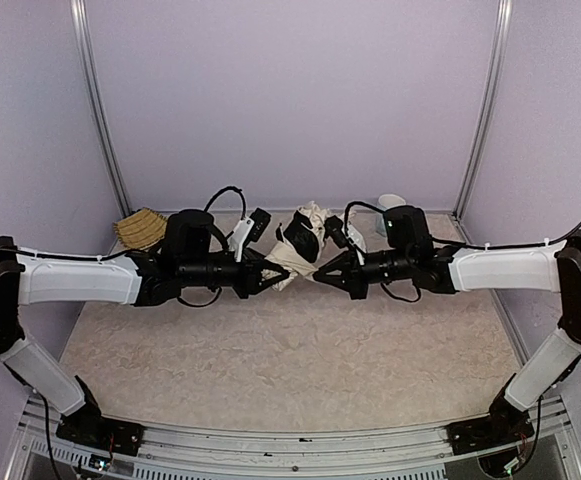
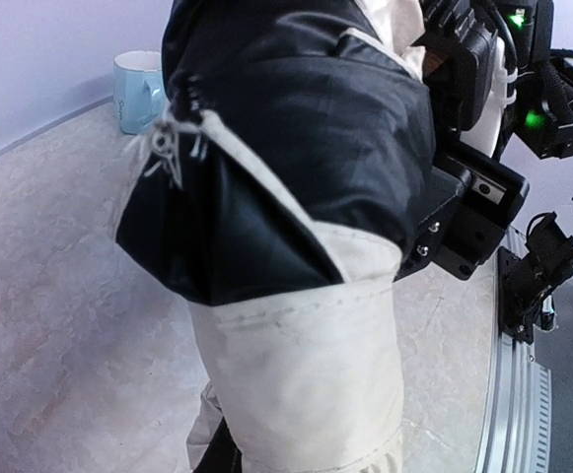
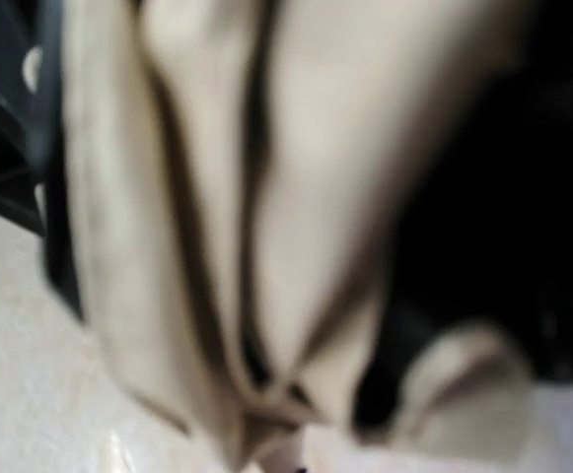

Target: Put away the umbrella

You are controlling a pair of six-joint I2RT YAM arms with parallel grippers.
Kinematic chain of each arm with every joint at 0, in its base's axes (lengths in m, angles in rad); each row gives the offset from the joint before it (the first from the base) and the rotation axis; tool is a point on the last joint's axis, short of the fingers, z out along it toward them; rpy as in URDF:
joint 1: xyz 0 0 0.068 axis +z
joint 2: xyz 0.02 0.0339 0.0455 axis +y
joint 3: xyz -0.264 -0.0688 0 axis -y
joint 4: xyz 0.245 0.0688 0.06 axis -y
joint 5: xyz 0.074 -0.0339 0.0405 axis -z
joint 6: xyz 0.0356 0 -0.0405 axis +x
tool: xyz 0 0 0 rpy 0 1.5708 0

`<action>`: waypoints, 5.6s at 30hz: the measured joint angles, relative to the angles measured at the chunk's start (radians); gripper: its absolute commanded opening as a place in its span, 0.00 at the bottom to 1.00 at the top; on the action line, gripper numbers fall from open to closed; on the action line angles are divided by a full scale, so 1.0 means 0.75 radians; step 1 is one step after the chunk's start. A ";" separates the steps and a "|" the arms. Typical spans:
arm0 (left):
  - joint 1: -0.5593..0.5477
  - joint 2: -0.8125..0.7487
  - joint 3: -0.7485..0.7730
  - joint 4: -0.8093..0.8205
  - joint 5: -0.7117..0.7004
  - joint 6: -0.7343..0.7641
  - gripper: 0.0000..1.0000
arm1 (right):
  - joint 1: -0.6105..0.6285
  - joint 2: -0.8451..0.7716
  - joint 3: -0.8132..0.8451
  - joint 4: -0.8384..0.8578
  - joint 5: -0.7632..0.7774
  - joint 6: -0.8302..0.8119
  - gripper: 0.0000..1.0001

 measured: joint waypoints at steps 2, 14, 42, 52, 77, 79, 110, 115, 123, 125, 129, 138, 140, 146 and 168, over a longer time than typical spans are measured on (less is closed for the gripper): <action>-0.010 -0.020 -0.003 0.010 -0.004 -0.010 0.00 | -0.001 -0.007 -0.003 0.042 -0.023 -0.010 0.00; -0.158 -0.009 0.007 0.142 -0.014 -0.107 0.00 | -0.005 -0.159 -0.223 0.414 -0.026 -0.089 0.00; -0.186 0.107 0.065 0.373 0.001 -0.154 0.00 | -0.012 -0.233 -0.414 0.857 0.090 0.240 0.17; -0.191 0.097 0.080 0.348 0.006 -0.133 0.00 | -0.006 -0.233 -0.433 0.916 0.167 0.301 0.34; -0.216 0.083 0.069 0.417 0.017 -0.132 0.00 | -0.020 -0.173 -0.428 1.077 0.203 0.493 0.53; -0.223 0.068 0.052 0.426 0.017 -0.131 0.00 | -0.030 -0.157 -0.428 1.117 0.161 0.536 0.53; -0.383 0.323 0.156 -0.488 -0.671 0.607 0.06 | -0.425 -0.673 -0.628 0.325 0.448 0.392 0.57; -0.445 0.438 0.157 -0.459 -0.829 0.846 0.58 | -0.425 -0.652 -0.610 0.279 0.373 0.372 0.55; -0.483 0.367 0.065 -0.368 -0.879 0.986 0.94 | -0.423 -0.572 -0.605 0.229 0.305 0.408 0.51; -0.481 0.294 0.013 -0.358 -0.864 0.985 0.94 | -0.410 -0.534 -0.604 0.218 0.268 0.410 0.51; -0.476 0.120 -0.073 -0.308 -0.822 0.948 0.93 | -0.345 -0.472 -0.527 0.097 0.174 0.324 0.51; -0.128 -0.142 -0.129 -0.239 -0.681 0.507 0.91 | 0.117 -0.347 -0.123 -0.260 0.207 -0.274 1.00; -0.036 -0.177 -0.145 -0.224 -0.689 0.405 0.91 | 0.225 -0.239 -0.027 -0.341 0.259 -0.414 1.00; 0.042 -0.218 -0.214 -0.211 -0.680 0.233 0.91 | 0.403 0.161 0.302 -0.621 0.450 -0.696 0.99; 0.019 -0.267 -0.328 -0.190 -0.601 0.197 0.90 | 0.450 0.560 0.684 -1.087 0.584 -0.864 0.18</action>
